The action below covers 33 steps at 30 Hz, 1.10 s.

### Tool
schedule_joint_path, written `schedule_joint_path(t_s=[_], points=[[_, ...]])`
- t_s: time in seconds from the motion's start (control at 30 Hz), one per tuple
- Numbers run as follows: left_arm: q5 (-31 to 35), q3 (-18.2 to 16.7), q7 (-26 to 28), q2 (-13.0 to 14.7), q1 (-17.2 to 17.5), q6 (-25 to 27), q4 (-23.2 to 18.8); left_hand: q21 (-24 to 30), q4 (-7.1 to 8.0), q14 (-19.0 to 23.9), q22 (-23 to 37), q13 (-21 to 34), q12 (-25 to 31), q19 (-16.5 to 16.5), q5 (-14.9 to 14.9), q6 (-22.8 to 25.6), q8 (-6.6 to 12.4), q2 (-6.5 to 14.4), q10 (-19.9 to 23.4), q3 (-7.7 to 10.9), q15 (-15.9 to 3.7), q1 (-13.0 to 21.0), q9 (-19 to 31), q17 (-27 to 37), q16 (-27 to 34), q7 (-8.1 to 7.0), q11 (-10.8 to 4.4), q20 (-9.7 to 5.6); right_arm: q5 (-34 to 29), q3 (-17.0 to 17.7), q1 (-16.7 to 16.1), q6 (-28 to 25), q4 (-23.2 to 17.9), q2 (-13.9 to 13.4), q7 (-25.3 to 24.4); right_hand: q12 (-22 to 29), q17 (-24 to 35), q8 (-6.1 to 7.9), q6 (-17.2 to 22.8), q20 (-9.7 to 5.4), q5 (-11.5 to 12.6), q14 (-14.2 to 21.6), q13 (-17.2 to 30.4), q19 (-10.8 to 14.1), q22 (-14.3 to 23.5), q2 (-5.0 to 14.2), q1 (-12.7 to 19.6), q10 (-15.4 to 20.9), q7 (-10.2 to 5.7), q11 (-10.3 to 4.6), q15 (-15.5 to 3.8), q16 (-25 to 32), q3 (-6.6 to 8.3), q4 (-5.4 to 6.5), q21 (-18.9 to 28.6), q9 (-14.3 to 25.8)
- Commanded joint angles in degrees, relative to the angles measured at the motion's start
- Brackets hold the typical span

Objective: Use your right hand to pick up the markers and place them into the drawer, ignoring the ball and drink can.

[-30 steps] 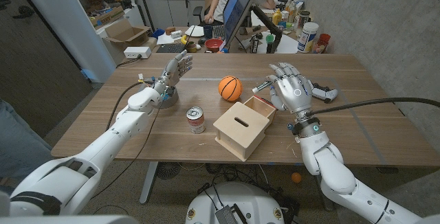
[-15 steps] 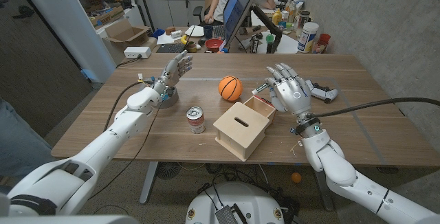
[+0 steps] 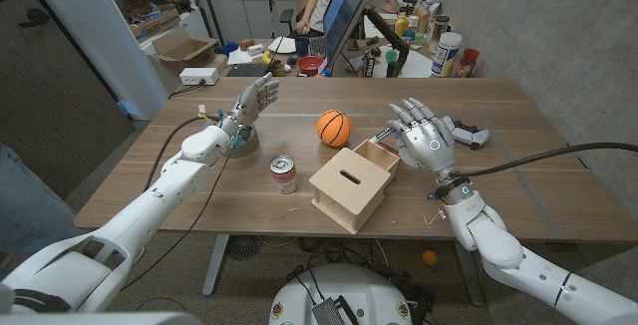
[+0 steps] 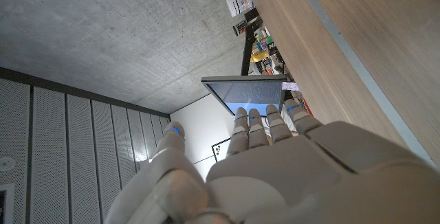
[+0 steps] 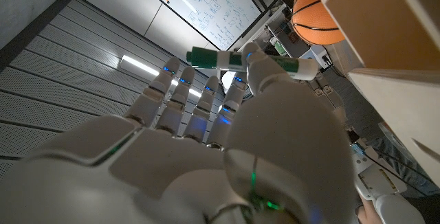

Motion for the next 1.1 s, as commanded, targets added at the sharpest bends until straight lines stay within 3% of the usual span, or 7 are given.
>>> schedule_joint_path(t_s=[0.03,0.5,1.1], points=[[0.8,-0.2,0.7,1.9,1.4,0.9,-3.7,0.2,-0.05,-0.2,0.2,0.2,0.3,-0.1,0.3,0.4,0.26,-0.2,0.1,0.38,0.2,0.2,0.2,0.3,0.3,-0.06,0.01,0.21,1.2,-2.0,0.7,0.5,3.8,-0.2,-3.6,0.2,0.2,1.71,11.3,-0.17,0.4,0.1,0.2,-0.5,0.2,0.51,-0.6,0.2,0.12,-0.47,-0.17,-0.1,0.63,0.17,-0.1,1.0],[1.0,0.0,0.7,2.4,1.7,1.4,-4.6,0.2,-0.05,-0.2,0.2,0.2,0.3,-0.1,0.3,0.5,0.28,-0.2,0.0,0.39,0.22,0.2,0.2,0.3,0.3,-0.01,-0.24,0.2,1.5,-5.0,4.1,2.0,8.2,0.0,-4.4,0.2,0.7,2.4,11.1,-0.45,0.6,-0.4,0.4,-1.8,0.2,0.46,-1.0,0.3,-0.01,-0.28,-0.05,-0.5,0.99,0.17,-0.4,1.6],[1.0,0.2,0.3,1.8,1.0,1.3,-3.2,0.2,-0.06,-0.2,0.2,0.2,0.3,-0.2,0.3,0.5,0.27,-0.2,0.0,0.4,0.27,0.2,0.2,0.3,0.3,-0.1,-0.11,0.12,2.9,-6.8,4.7,1.7,8.3,1.1,-4.7,0.1,1.2,3.01,10.5,-0.51,0.8,-0.6,0.6,-3.0,0.2,0.45,-1.3,0.1,0.06,0.09,0.12,-0.7,1.46,0.17,-0.5,2.2]])
